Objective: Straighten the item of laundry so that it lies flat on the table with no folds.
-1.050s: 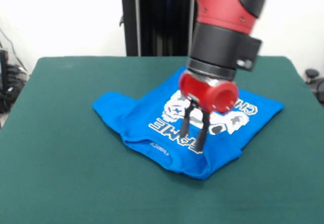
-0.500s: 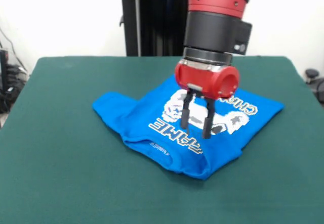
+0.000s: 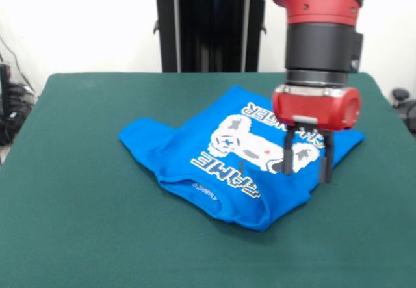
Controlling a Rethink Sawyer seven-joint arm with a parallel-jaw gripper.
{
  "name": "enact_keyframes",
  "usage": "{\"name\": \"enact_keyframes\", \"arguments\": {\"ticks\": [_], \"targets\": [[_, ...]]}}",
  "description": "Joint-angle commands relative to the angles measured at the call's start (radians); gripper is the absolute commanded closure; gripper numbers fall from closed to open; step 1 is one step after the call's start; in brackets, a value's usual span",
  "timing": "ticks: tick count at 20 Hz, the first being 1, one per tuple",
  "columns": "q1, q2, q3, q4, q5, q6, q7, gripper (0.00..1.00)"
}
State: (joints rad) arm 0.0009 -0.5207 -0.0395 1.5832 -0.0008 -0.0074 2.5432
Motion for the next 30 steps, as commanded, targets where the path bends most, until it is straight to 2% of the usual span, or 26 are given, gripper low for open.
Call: {"name": "enact_keyframes", "arguments": {"ticks": [1,11,17,24,30], "targets": [[-0.065,0.052,0.206,0.112,-0.109,-0.067,0.037,0.0],[-0.167,0.026,0.302,0.161,-0.196,-0.059,0.047,0.0],[-0.178,0.011,0.318,0.174,-0.193,-0.046,0.067,0.0],[-0.145,-0.031,0.301,0.176,-0.146,0.006,0.09,0.0],[-0.191,-0.062,0.343,0.208,-0.153,0.033,0.074,0.0]]}}
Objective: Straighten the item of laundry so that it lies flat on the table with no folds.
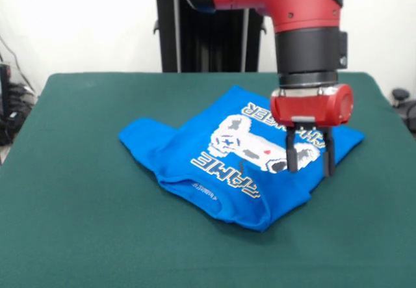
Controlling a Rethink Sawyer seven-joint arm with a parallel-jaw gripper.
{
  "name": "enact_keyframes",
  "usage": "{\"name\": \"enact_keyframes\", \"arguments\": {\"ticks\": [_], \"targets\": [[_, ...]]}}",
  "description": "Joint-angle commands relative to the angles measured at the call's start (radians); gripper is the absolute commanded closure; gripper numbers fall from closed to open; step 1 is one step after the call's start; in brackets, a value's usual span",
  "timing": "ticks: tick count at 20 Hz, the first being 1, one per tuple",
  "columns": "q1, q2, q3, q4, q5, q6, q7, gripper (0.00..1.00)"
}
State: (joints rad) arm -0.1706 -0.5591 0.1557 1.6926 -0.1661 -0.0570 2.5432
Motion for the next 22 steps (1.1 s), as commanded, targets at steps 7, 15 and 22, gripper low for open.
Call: {"name": "enact_keyframes", "arguments": {"ticks": [7,15,22], "targets": [[-0.055,-0.037,0.177,0.132,-0.007,0.073,0.063,0.0],[-0.054,-0.047,0.175,0.14,-0.001,0.075,0.066,0.0],[-0.053,-0.044,0.173,0.143,-0.006,0.074,0.06,0.0]]}}
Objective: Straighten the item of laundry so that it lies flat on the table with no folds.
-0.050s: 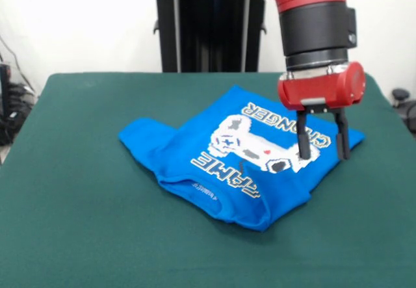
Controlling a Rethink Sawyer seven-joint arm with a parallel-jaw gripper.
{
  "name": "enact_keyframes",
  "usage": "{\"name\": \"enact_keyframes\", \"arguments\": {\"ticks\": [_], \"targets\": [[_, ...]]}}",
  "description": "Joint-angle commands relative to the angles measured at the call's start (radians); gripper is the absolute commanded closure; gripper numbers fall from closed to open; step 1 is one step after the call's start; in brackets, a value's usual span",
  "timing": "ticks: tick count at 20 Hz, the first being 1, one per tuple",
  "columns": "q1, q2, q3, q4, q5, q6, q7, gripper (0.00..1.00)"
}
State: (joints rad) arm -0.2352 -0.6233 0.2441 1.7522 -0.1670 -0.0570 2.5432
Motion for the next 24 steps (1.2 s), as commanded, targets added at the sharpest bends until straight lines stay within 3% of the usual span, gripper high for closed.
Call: {"name": "enact_keyframes", "arguments": {"ticks": [1,24], "targets": [[0.011,0.021,0.084,0.083,-0.006,0.073,0.058,0.0],[-0.09,0.057,0.121,0.112,-0.134,0.026,0.007,0.0]]}}
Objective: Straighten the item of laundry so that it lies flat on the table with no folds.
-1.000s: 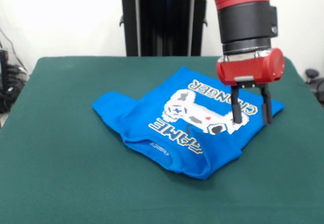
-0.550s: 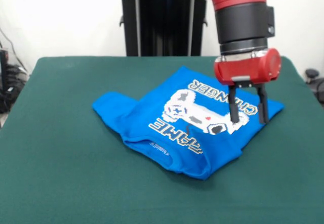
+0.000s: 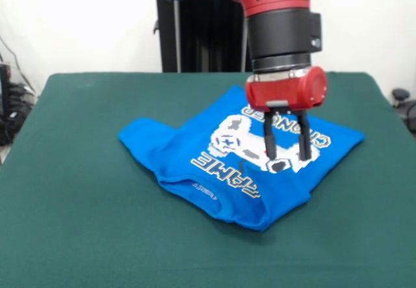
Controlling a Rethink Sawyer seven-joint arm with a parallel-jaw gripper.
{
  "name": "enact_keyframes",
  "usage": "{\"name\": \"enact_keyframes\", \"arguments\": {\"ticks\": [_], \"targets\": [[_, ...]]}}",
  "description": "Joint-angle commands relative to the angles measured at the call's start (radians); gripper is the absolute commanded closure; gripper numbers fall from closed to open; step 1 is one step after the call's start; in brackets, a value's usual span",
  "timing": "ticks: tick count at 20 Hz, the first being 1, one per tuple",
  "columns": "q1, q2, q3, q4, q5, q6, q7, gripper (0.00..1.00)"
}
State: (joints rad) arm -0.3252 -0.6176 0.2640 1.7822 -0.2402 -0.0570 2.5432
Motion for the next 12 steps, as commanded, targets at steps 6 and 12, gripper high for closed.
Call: {"name": "enact_keyframes", "arguments": {"ticks": [6,12], "targets": [[0.024,0.059,0.081,0.07,-0.068,0.018,0.032,0.0],[0.053,0.082,0.049,0.055,-0.067,-0.007,0.043,0.0]]}}
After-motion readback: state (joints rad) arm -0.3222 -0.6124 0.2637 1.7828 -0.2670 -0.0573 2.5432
